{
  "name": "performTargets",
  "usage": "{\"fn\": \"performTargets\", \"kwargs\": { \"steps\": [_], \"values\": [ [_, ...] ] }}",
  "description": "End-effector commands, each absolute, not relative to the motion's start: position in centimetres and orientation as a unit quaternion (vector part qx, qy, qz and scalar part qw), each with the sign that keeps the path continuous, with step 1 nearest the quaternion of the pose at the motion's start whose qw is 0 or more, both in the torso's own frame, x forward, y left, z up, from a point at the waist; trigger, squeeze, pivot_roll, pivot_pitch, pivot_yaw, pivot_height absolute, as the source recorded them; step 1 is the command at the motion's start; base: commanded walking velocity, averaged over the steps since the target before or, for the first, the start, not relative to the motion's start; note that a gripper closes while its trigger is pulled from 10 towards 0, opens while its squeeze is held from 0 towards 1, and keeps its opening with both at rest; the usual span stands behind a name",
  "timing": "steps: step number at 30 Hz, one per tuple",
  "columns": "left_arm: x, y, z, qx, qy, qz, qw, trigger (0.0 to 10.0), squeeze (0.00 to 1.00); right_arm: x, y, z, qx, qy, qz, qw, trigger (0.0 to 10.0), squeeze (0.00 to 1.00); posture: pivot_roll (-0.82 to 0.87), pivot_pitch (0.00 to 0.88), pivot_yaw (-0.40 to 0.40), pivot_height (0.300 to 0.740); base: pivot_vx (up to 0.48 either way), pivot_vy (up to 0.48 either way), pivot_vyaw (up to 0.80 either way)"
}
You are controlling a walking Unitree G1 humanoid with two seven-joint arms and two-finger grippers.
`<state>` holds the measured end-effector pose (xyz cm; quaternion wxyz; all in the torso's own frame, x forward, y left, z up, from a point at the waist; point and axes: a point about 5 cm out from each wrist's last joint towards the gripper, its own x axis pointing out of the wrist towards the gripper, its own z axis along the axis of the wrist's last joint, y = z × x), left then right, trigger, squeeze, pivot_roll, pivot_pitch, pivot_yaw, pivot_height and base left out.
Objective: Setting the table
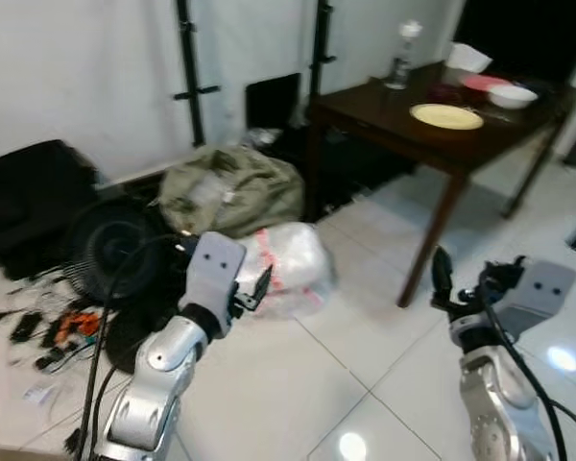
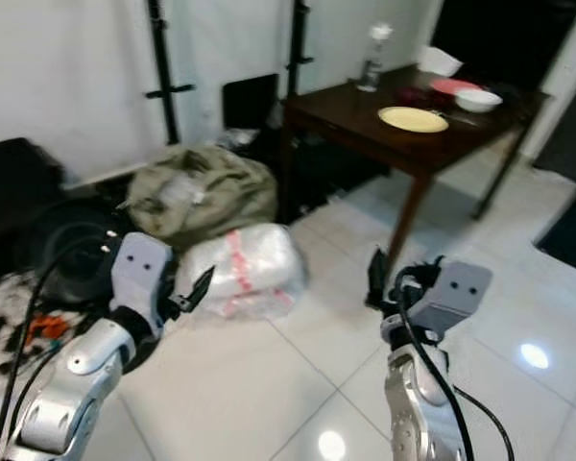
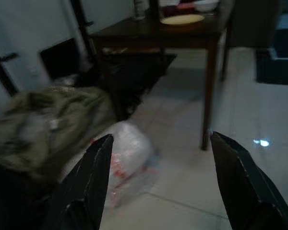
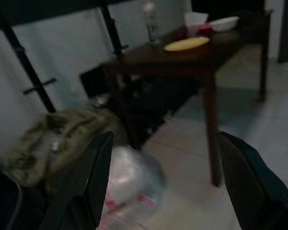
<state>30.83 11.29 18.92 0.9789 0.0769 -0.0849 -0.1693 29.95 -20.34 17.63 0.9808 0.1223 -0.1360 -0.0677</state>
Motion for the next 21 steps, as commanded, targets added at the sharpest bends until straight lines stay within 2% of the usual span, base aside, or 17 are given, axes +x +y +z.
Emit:
{"fn": "performTargets", "kwargs": {
  "steps": [1,2,5,9,11,21],
  "values": [
    [30.6,12.8,17.3,0.087,-0.058,-0.137,0.985,10.0,0.0,30.2,-18.8,16.0,0.13,-0.102,-0.032,0.986,10.0,0.0,0.04,0.049,0.03,0.74,0.0,0.0,-0.8],
    [30.6,12.8,17.3,0.087,-0.058,-0.137,0.985,10.0,0.0,30.2,-18.8,16.0,0.13,-0.102,-0.032,0.986,10.0,0.0,0.04,0.049,0.03,0.74,0.0,0.0,-0.8],
    [29.6,14.5,14.9,0.124,-0.023,-0.106,0.986,10.0,0.0,30.4,-16.0,13.2,0.131,-0.041,0.045,0.99,10.0,0.0,0.08,0.052,-0.001,0.74,0.0,0.0,-0.8],
    [28.5,16.0,12.7,0.132,0.012,-0.08,0.988,10.0,0.0,30.1,-14.0,11.6,0.13,-0.005,0.106,0.986,10.0,0.0,0.09,0.055,-0.014,0.74,0.0,0.0,-0.79],
    [27.2,17.6,11.1,0.129,0.04,-0.028,0.99,10.0,0.0,29.4,-11.9,10.2,0.124,0.031,0.189,0.974,10.0,0.0,0.11,0.058,-0.039,0.74,0.0,0.0,-0.79],
    [26.3,20.0,10.7,0.141,0.037,0.066,0.987,10.0,0.0,29.1,-10.3,9.6,0.112,0.041,0.259,0.959,10.0,0.0,0.14,0.062,-0.074,0.74,0.0,0.0,-0.79]
  ]
}}
